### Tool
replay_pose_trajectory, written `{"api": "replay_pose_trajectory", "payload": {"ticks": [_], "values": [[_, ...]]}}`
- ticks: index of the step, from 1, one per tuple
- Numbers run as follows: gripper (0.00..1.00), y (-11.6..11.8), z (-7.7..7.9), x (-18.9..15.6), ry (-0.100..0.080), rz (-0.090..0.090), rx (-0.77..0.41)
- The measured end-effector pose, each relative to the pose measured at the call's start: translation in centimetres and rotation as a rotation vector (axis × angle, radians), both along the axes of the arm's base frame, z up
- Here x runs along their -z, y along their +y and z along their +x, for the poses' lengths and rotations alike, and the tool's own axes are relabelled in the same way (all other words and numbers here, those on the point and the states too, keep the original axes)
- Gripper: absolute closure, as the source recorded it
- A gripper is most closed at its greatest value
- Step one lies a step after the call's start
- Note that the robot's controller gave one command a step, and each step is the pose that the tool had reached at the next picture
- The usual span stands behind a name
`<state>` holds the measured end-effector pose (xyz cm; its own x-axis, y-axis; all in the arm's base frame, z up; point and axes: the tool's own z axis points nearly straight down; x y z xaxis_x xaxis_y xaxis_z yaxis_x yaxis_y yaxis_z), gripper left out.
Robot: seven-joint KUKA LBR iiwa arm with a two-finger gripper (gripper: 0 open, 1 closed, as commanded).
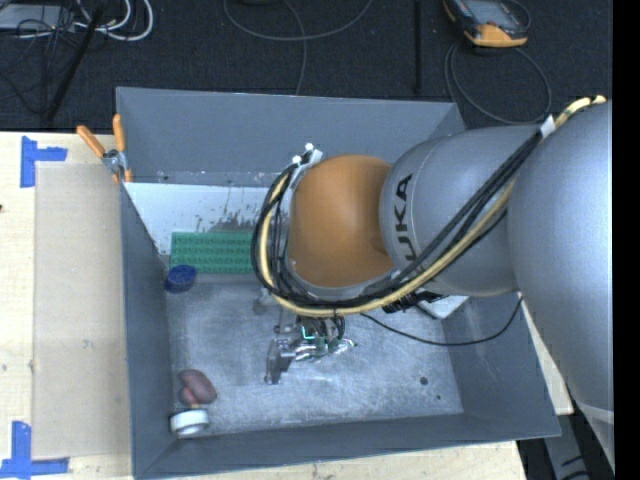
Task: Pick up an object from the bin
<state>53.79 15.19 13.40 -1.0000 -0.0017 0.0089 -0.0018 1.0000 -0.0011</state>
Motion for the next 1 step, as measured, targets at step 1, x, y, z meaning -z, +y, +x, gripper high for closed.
{"api": "replay_pose_trajectory", "payload": {"ticks": [1], "values": [[0.00, -8.48, -0.40, 6.41, -0.009, 0.004, -0.100]]}}
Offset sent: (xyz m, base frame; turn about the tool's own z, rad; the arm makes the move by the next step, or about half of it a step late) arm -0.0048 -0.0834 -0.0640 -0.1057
